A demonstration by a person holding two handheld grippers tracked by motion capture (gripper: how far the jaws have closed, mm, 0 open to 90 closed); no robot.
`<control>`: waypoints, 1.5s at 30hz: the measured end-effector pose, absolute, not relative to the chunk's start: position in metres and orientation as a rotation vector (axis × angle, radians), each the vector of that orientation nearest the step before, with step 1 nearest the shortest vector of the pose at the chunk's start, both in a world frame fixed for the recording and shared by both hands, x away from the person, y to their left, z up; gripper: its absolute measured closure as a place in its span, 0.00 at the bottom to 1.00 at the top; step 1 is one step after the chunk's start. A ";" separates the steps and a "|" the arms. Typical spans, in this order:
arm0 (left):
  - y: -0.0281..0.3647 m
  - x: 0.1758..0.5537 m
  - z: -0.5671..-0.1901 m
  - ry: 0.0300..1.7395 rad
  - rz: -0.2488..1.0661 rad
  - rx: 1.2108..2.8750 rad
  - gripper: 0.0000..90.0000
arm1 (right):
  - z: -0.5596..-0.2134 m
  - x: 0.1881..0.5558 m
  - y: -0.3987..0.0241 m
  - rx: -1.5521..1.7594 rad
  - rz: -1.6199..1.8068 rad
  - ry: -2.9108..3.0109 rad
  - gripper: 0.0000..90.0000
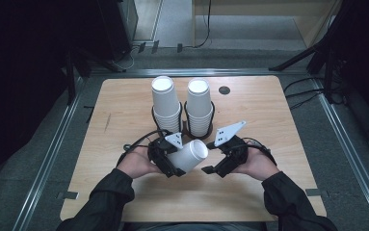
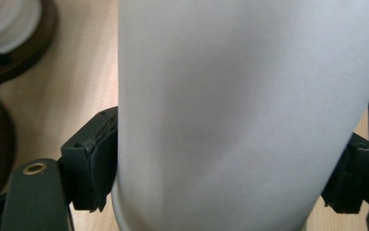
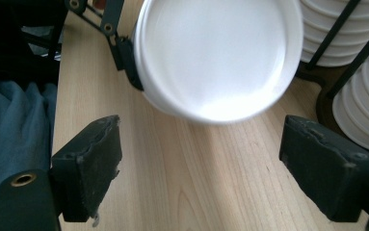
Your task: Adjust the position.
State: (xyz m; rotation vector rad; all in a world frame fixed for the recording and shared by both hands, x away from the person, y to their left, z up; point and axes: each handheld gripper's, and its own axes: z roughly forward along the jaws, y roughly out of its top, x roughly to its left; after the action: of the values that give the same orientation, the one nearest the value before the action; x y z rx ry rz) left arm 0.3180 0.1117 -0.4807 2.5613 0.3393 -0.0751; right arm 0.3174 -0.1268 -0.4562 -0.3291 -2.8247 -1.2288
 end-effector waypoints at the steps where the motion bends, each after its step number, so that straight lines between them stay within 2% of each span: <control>1: 0.109 0.317 -0.482 0.331 -0.083 2.568 0.19 | -0.457 0.318 -0.126 -0.324 -1.231 -2.821 0.17; 11: 0.089 0.310 -0.491 0.208 -0.132 2.619 0.18 | -0.458 0.315 -0.107 -0.170 -1.174 -2.821 0.19; 12: 0.088 0.310 -0.491 0.201 -0.134 2.622 0.18 | -0.460 0.315 -0.105 -0.161 -1.162 -2.825 0.20; 14: 0.088 0.310 -0.492 0.210 -0.146 2.630 0.17 | -0.461 0.314 -0.102 -0.135 -1.123 -2.819 0.26; 20: 0.090 0.309 -0.492 0.191 -0.144 2.620 0.13 | -0.462 0.315 -0.102 -0.142 -1.074 -2.809 0.27; 23: 0.095 0.310 -0.490 0.204 -0.154 2.573 0.10 | -0.460 0.316 -0.104 -0.139 -1.092 -2.809 0.26; 26: 0.098 0.312 -0.489 0.245 -0.155 2.541 0.00 | -0.458 0.318 -0.107 -0.160 -1.121 -2.809 0.26; 45: 0.124 0.321 -0.474 0.369 -0.109 2.316 0.00 | -0.442 0.326 -0.141 -0.347 -1.303 -2.738 0.26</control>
State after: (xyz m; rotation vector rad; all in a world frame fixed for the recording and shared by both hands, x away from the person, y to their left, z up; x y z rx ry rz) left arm 0.3207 0.1242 -0.4745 2.3165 0.3690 -0.1091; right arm 0.3262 -0.1408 -0.4423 -0.3469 -2.7379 -1.3028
